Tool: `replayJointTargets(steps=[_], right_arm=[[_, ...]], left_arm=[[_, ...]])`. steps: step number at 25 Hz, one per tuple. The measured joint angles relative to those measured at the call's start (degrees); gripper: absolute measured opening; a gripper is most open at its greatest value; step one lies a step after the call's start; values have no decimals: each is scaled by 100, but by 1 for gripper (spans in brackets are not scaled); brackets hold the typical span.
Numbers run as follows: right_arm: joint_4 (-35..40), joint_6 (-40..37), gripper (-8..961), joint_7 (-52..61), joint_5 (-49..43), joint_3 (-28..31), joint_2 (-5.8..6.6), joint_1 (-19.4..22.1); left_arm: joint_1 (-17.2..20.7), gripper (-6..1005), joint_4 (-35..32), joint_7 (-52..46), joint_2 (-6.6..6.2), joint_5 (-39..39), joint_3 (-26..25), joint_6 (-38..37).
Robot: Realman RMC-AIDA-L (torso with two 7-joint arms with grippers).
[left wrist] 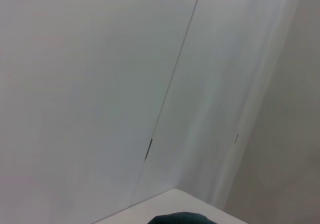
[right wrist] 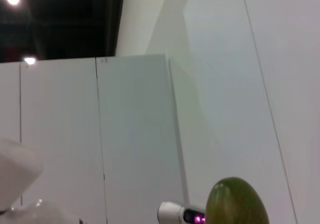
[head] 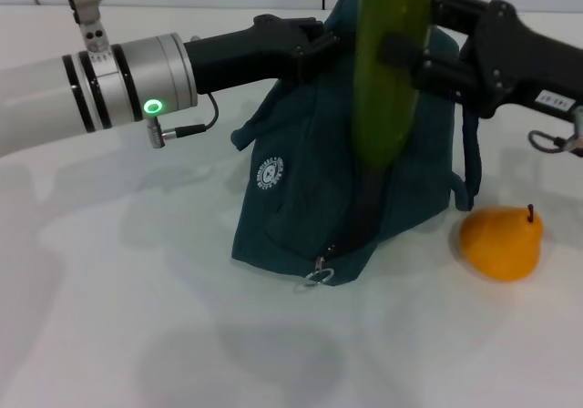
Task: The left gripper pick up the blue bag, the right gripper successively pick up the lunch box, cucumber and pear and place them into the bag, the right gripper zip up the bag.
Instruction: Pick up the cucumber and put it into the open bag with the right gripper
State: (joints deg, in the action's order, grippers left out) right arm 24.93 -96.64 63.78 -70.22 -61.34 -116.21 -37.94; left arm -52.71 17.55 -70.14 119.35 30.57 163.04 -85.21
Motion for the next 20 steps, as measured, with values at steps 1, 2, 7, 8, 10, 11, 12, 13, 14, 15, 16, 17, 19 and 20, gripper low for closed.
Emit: replayJointTargets(steps=[1, 2, 7, 8, 10, 11, 12, 13, 14, 15, 16, 17, 19, 20], right_arm=[[-135, 151, 614, -147, 22, -138, 0, -15], [-168, 189, 616, -206, 36, -183, 0, -11], [-343, 480, 623, -687, 69, -452, 2, 83], [-393, 518, 624, -789, 70, -472, 3, 105], [-481, 553, 627, -1020, 71, -475, 3, 132], [-514, 557, 629, -1133, 77, -472, 3, 146], [-539, 571, 630, -1268, 96, -473, 3, 163], [-562, 600, 632, -1412, 126, -481, 4, 185], [-564, 611, 633, -1448, 138, -490, 4, 189], [-568, 640, 635, -1500, 150, -507, 4, 195], [-569, 668, 636, -1523, 153, -520, 3, 193], [-569, 693, 638, -1522, 154, -530, 3, 186], [-571, 725, 641, -1511, 160, -542, 3, 171], [-571, 726, 642, -1507, 178, -543, 3, 172]], left_arm=[[-2, 114, -2, 0, 0, 2, 0, 1], [-3, 114, -4, 0, 2, 6, 0, 1], [-3, 114, -6, 0, 6, 7, 0, 6], [-2, 114, -6, 0, 6, 7, 0, 8], [-2, 113, -7, 0, 7, 5, -1, 13], [-1, 113, -6, 0, 8, 3, -1, 14], [-3, 113, -6, 1, 8, 1, -1, 15], [-9, 113, -6, 0, 10, -2, 0, 15], [-26, 114, -7, 0, 13, -5, 0, 15], [-38, 114, -6, 0, 14, -7, 0, 15], [-44, 114, -7, 0, 16, -9, 0, 15], [-50, 114, -6, -1, 17, -11, 0, 15], [-52, 114, -6, -1, 18, -13, 0, 15], [-52, 114, -6, -1, 18, -14, 0, 15]])
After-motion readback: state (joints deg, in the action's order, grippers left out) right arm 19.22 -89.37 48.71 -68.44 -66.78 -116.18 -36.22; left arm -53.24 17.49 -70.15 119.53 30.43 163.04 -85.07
